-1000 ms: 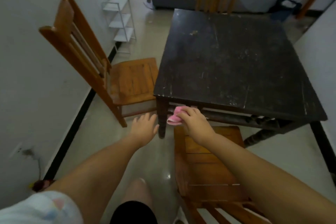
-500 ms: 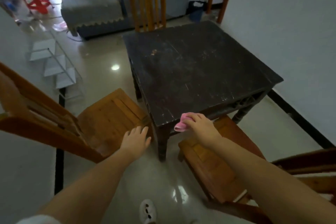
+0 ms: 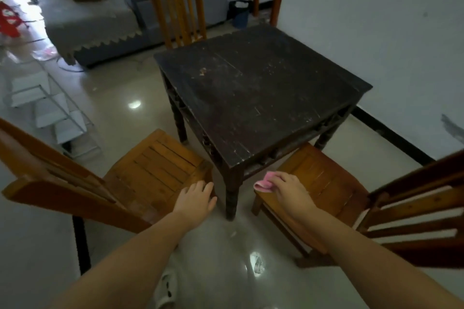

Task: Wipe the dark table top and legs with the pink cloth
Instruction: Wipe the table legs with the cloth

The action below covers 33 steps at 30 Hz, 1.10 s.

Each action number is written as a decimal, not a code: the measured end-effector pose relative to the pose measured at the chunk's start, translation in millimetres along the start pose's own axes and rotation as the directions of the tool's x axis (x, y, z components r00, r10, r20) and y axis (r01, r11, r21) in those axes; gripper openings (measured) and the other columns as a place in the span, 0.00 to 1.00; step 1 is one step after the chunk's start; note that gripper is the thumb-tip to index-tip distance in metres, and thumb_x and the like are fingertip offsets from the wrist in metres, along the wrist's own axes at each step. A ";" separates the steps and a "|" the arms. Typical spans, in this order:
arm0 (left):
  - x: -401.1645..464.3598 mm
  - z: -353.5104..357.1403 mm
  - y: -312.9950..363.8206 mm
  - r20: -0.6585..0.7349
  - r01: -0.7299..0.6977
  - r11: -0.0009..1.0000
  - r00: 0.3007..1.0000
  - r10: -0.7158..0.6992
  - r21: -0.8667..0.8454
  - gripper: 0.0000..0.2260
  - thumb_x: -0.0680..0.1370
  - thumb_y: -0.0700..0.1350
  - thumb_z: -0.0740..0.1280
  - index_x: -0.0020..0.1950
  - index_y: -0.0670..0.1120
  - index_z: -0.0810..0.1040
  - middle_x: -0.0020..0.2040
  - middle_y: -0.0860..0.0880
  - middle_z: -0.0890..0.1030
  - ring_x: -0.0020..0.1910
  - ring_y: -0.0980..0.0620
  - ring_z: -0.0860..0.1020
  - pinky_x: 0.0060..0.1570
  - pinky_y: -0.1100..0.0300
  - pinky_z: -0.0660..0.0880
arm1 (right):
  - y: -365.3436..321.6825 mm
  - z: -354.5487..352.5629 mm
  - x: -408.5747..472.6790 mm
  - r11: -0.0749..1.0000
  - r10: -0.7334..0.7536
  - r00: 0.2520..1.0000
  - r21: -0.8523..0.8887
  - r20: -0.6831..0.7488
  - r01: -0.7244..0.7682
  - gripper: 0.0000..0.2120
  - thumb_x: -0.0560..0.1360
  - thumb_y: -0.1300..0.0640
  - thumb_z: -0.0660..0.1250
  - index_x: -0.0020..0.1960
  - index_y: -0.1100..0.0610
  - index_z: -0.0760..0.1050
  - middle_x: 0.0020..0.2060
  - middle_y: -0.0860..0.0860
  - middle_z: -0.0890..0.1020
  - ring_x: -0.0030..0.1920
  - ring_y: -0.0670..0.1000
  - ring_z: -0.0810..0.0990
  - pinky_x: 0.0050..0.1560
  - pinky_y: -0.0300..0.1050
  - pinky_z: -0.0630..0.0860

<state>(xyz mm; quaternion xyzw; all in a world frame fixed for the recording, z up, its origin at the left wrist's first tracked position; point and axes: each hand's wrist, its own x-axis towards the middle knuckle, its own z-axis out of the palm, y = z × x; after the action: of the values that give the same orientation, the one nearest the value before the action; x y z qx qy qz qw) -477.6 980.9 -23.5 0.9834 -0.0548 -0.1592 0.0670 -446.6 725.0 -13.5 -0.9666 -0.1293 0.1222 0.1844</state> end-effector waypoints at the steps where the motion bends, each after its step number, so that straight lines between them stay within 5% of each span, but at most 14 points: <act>1: 3.0 0.9 -4.9 0.015 -0.047 0.999 0.999 0.047 0.019 0.22 0.80 0.54 0.52 0.73 0.49 0.57 0.70 0.47 0.65 0.69 0.49 0.63 0.67 0.53 0.61 | -0.5 6.6 -2.9 1.000 0.017 1.000 -0.013 -0.003 -0.017 0.17 0.78 0.57 0.60 0.66 0.48 0.70 0.68 0.47 0.69 0.69 0.50 0.64 0.70 0.49 0.64; 4: 10.9 7.1 -27.1 0.042 -0.192 0.980 0.981 0.190 0.045 0.22 0.81 0.53 0.51 0.73 0.49 0.57 0.71 0.47 0.63 0.70 0.48 0.61 0.67 0.53 0.59 | -11.5 37.8 -1.8 0.989 0.139 0.989 0.054 -0.054 -0.136 0.17 0.79 0.58 0.60 0.67 0.49 0.70 0.67 0.48 0.70 0.68 0.52 0.65 0.70 0.49 0.63; 7: 18.2 17.8 -59.9 0.064 -0.291 0.957 0.955 0.290 0.005 0.22 0.81 0.53 0.52 0.73 0.49 0.56 0.72 0.47 0.63 0.70 0.49 0.61 0.67 0.54 0.60 | -38.9 84.2 3.0 0.894 0.379 0.917 0.304 -0.121 -0.329 0.16 0.80 0.61 0.58 0.65 0.51 0.72 0.63 0.52 0.74 0.62 0.52 0.70 0.62 0.43 0.66; 10: 26.1 40.2 -88.1 0.108 -0.347 0.936 0.930 0.352 -0.062 0.22 0.81 0.53 0.52 0.73 0.49 0.57 0.71 0.48 0.64 0.68 0.51 0.63 0.65 0.57 0.63 | -65.7 124.5 5.0 0.575 0.677 0.735 0.648 -0.034 -0.500 0.14 0.81 0.59 0.56 0.63 0.54 0.73 0.54 0.56 0.79 0.46 0.51 0.76 0.43 0.37 0.72; 12: 37.8 61.6 -97.9 0.143 -0.317 0.941 0.932 0.332 -0.117 0.21 0.81 0.53 0.52 0.73 0.49 0.57 0.70 0.48 0.64 0.68 0.50 0.64 0.64 0.56 0.64 | -74.0 147.7 8.5 0.316 0.789 0.605 0.776 0.104 -0.546 0.12 0.81 0.54 0.55 0.57 0.55 0.75 0.45 0.57 0.80 0.37 0.52 0.77 0.33 0.42 0.74; 14: 55.9 93.4 -98.7 0.148 -0.273 0.945 0.942 0.301 -0.182 0.21 0.80 0.53 0.53 0.73 0.49 0.58 0.70 0.48 0.65 0.68 0.50 0.64 0.64 0.55 0.65 | -69.5 173.1 14.5 0.183 0.828 0.535 0.823 0.165 -0.537 0.15 0.81 0.48 0.55 0.49 0.57 0.75 0.38 0.57 0.80 0.35 0.55 0.79 0.37 0.51 0.78; 17: 85.3 154.0 -93.0 0.141 -0.200 0.914 0.954 0.263 -0.352 0.21 0.80 0.53 0.54 0.72 0.49 0.58 0.70 0.48 0.65 0.67 0.50 0.65 0.63 0.54 0.66 | -48.2 221.4 30.7 0.061 0.826 0.530 0.903 0.193 -0.425 0.14 0.80 0.49 0.56 0.48 0.57 0.75 0.36 0.56 0.79 0.37 0.55 0.78 0.38 0.48 0.75; 20: 126.5 224.7 -88.1 0.098 -0.160 0.849 0.966 0.240 -0.503 0.22 0.81 0.53 0.54 0.73 0.47 0.57 0.71 0.46 0.64 0.68 0.48 0.64 0.64 0.53 0.64 | -17.7 285.1 60.3 0.034 0.829 0.537 0.944 0.156 -0.327 0.10 0.80 0.53 0.57 0.55 0.57 0.74 0.43 0.55 0.81 0.43 0.54 0.80 0.40 0.46 0.75; 23: 171.1 271.9 -81.2 -0.068 -0.213 0.772 0.974 0.216 -0.598 0.21 0.80 0.52 0.55 0.72 0.46 0.60 0.69 0.46 0.66 0.67 0.48 0.66 0.63 0.54 0.65 | 3.1 345.3 100.9 -0.019 0.822 0.560 0.988 0.104 -0.155 0.09 0.80 0.51 0.58 0.48 0.53 0.75 0.37 0.53 0.80 0.37 0.51 0.79 0.35 0.42 0.75; 26: 218.7 298.5 -74.2 -0.250 -0.349 0.577 0.936 0.247 -0.738 0.20 0.79 0.53 0.59 0.70 0.50 0.63 0.66 0.51 0.70 0.65 0.54 0.68 0.61 0.58 0.64 | 16.4 397.6 154.3 0.042 0.765 0.643 0.999 -0.037 0.007 0.12 0.80 0.46 0.56 0.46 0.51 0.75 0.36 0.56 0.82 0.31 0.50 0.79 0.29 0.42 0.77; 29: 251.4 328.4 -66.0 -0.327 -0.425 0.340 0.893 0.308 -0.839 0.21 0.76 0.51 0.63 0.68 0.52 0.63 0.59 0.57 0.72 0.59 0.59 0.69 0.62 0.55 0.66 | 30.6 468.9 197.9 0.185 0.787 0.577 0.976 -0.217 0.114 0.11 0.81 0.48 0.55 0.51 0.49 0.75 0.39 0.53 0.80 0.36 0.51 0.80 0.38 0.47 0.78; 33: 276.7 352.0 -59.3 -0.450 -0.520 0.203 0.838 0.308 -0.830 0.22 0.76 0.49 0.64 0.68 0.50 0.62 0.58 0.55 0.72 0.57 0.59 0.70 0.59 0.60 0.66 | 50.6 540.4 214.1 0.234 0.787 0.534 0.950 -0.310 0.207 0.15 0.81 0.52 0.53 0.65 0.48 0.69 0.50 0.46 0.79 0.54 0.46 0.79 0.54 0.46 0.76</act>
<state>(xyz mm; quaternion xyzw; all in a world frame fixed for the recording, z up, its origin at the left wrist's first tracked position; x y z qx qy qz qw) -324.2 963.3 -447.9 0.7189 -0.2095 -0.0444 0.6613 -389.2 918.3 -561.0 -0.6100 0.2781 -0.2194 0.7088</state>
